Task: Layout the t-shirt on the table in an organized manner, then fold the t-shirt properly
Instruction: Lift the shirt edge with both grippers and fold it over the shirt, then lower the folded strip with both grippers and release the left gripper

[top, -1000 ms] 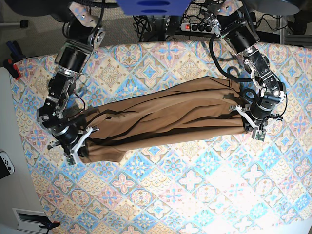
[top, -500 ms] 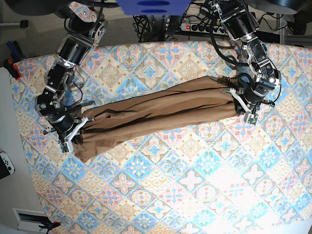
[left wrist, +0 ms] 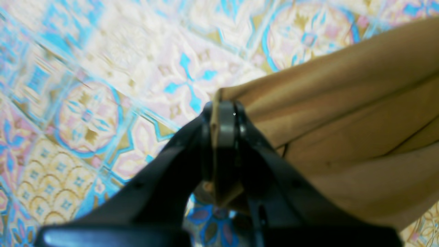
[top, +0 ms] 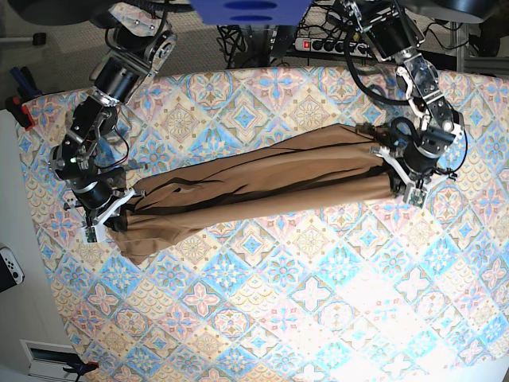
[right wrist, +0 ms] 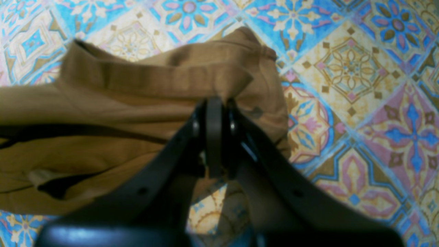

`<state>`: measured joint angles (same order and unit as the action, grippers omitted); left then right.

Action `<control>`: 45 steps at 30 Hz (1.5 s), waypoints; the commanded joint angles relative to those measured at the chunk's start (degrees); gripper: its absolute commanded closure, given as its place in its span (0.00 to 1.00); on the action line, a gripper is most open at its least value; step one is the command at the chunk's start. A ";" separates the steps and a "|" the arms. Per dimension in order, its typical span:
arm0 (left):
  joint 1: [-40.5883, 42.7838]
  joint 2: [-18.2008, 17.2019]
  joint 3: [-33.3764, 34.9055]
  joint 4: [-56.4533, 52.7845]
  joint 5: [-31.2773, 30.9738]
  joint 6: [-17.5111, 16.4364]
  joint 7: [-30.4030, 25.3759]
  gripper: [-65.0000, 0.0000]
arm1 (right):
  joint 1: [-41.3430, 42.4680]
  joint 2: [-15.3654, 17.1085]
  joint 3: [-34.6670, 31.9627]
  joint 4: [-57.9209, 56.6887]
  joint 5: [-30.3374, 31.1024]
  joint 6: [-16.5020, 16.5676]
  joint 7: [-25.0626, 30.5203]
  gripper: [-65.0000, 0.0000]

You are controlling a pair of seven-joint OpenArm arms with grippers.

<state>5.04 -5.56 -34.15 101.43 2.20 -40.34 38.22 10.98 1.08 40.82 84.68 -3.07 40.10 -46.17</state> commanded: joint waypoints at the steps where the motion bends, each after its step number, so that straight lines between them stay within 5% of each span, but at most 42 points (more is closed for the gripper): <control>1: 0.02 -0.37 -0.09 1.30 -0.13 0.34 -0.55 1.00 | 1.28 0.72 0.02 1.16 1.00 -0.10 1.47 1.00; 28: 7.93 0.07 2.55 -2.57 0.57 0.34 -0.46 1.00 | -3.29 0.72 3.27 -2.97 0.74 -0.10 1.38 1.00; 32: 8.02 0.07 2.55 -2.57 0.48 0.34 -0.46 0.65 | -3.29 0.72 3.18 -3.67 0.74 -0.10 -1.52 0.97; 35: 8.02 0.07 2.55 -2.31 -0.04 0.34 -0.46 0.44 | -3.29 0.72 3.18 -3.23 0.74 -0.10 -2.66 0.75; 40: 9.16 1.21 2.46 0.59 -0.31 0.34 -0.46 0.38 | -4.08 0.72 3.18 -3.23 0.74 -0.10 -2.84 0.59; 45: 10.83 3.50 2.28 6.48 -2.15 0.34 -0.46 0.37 | -4.17 0.72 3.18 -3.23 0.74 -0.10 -2.75 0.57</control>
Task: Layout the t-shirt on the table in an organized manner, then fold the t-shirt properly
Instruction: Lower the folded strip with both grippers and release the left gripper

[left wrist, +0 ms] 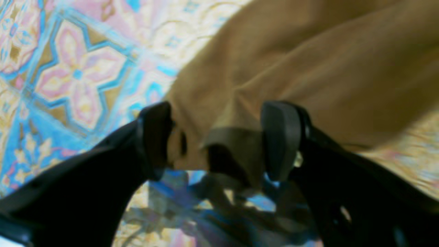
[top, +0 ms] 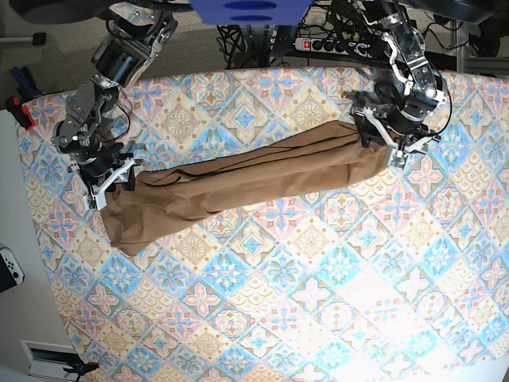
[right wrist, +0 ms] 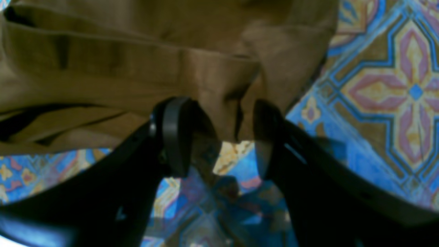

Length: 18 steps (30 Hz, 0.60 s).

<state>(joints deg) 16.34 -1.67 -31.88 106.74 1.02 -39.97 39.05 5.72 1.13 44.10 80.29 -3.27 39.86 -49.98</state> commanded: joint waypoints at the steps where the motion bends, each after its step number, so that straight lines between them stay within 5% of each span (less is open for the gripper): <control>1: -0.03 -0.31 0.01 2.05 -2.73 -0.03 -1.29 0.37 | 1.10 0.68 -0.10 1.16 0.94 0.14 1.05 0.57; 12: 1.02 -0.92 -4.91 4.95 -27.17 -0.03 10.58 0.37 | 1.10 0.76 -0.10 1.07 0.94 0.14 0.96 0.57; 18: -1.00 -7.16 -10.80 1.96 -40.80 -0.03 24.38 0.30 | 0.75 0.85 -0.10 0.81 0.85 0.14 0.96 0.57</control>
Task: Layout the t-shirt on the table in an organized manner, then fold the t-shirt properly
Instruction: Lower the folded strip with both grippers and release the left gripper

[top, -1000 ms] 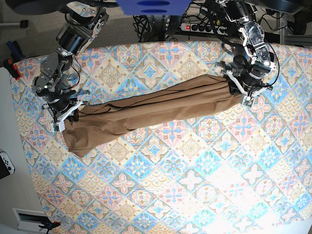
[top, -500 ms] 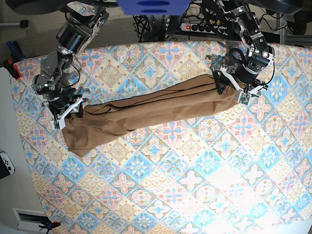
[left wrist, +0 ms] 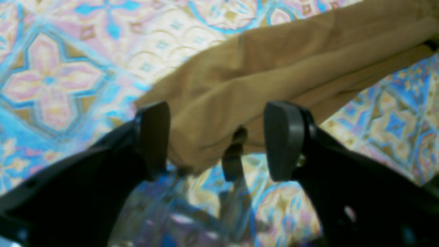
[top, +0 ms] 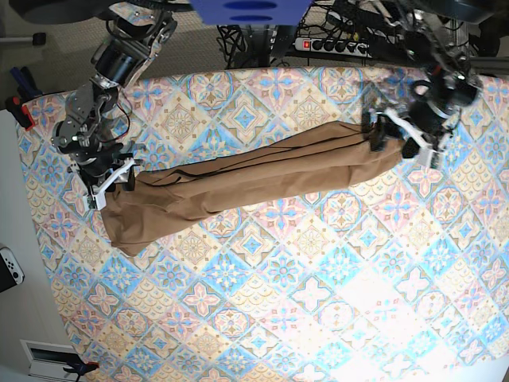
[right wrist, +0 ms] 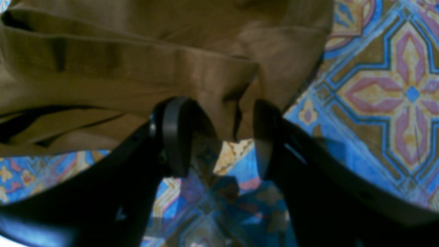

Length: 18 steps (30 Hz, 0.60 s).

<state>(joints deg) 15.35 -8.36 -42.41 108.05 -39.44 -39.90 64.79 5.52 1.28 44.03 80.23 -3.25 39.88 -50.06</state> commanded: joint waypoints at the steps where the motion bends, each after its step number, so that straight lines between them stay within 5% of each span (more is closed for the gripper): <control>1: -0.63 -2.15 -0.88 -0.84 -3.33 -0.10 1.53 0.25 | 0.94 0.70 -0.03 0.79 0.83 0.12 1.05 0.57; 4: -2.83 -6.28 -1.15 -6.47 -9.75 -0.10 7.95 0.15 | 0.94 0.70 -0.12 0.70 0.83 0.12 1.05 0.57; 9: -5.11 -8.12 -0.97 -13.68 -10.89 -0.10 8.74 0.13 | 0.85 0.79 -0.12 0.96 0.83 0.12 1.05 0.57; 18: -6.08 -6.36 6.06 -18.60 -2.71 -0.10 1.36 0.13 | -0.64 0.79 -2.84 1.14 0.83 0.12 1.05 0.57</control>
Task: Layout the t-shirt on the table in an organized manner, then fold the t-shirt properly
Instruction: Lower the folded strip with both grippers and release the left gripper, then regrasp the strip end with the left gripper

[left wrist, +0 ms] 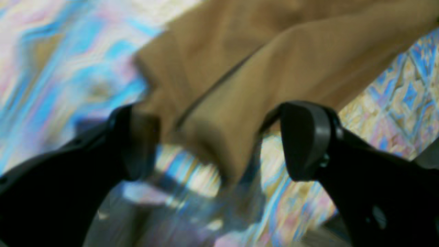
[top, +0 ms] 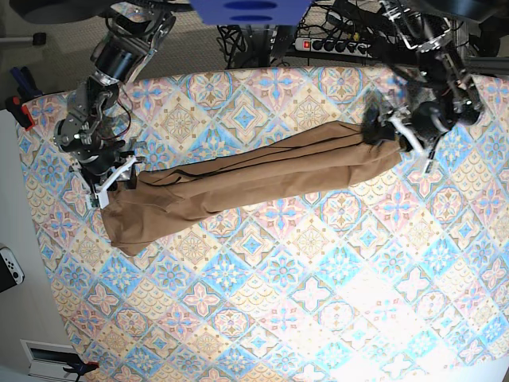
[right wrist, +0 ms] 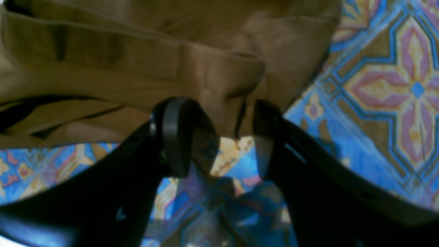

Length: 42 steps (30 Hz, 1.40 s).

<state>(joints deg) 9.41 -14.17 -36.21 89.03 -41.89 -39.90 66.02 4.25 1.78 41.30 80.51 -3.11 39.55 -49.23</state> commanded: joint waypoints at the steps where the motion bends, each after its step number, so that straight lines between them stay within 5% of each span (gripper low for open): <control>1: -0.57 -0.11 0.21 -0.46 0.70 -0.10 -0.39 0.13 | 0.63 0.28 -0.82 0.85 0.70 0.45 0.22 0.57; 6: -2.60 1.38 0.29 -6.00 2.64 -0.10 -0.83 0.16 | 0.63 0.28 -1.52 0.85 0.70 0.45 0.22 0.57; 10: -2.24 1.38 3.90 -6.00 2.55 -0.10 -0.83 0.28 | 0.63 0.28 -1.52 0.85 0.70 0.45 0.22 0.57; 21: -1.81 1.38 9.61 -6.00 2.28 -0.10 -0.74 1.00 | 0.72 0.20 -1.52 0.94 0.70 0.45 0.22 0.57; 27: -3.04 1.30 3.20 -5.91 2.28 -0.10 -0.39 1.00 | 0.72 0.20 -1.25 0.94 0.70 0.45 0.31 0.57; 35: -9.72 1.56 -2.61 3.93 2.90 -0.10 13.98 1.00 | 0.72 0.20 -1.43 0.94 0.78 0.45 0.22 0.57; 42: -9.28 9.56 0.21 24.24 3.08 -0.10 13.98 1.00 | 0.72 0.20 -1.52 0.94 0.78 0.45 0.22 0.57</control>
<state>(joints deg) 0.67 -4.16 -35.90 112.66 -38.35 -39.99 80.53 4.27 1.32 39.79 80.55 -2.81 39.72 -49.21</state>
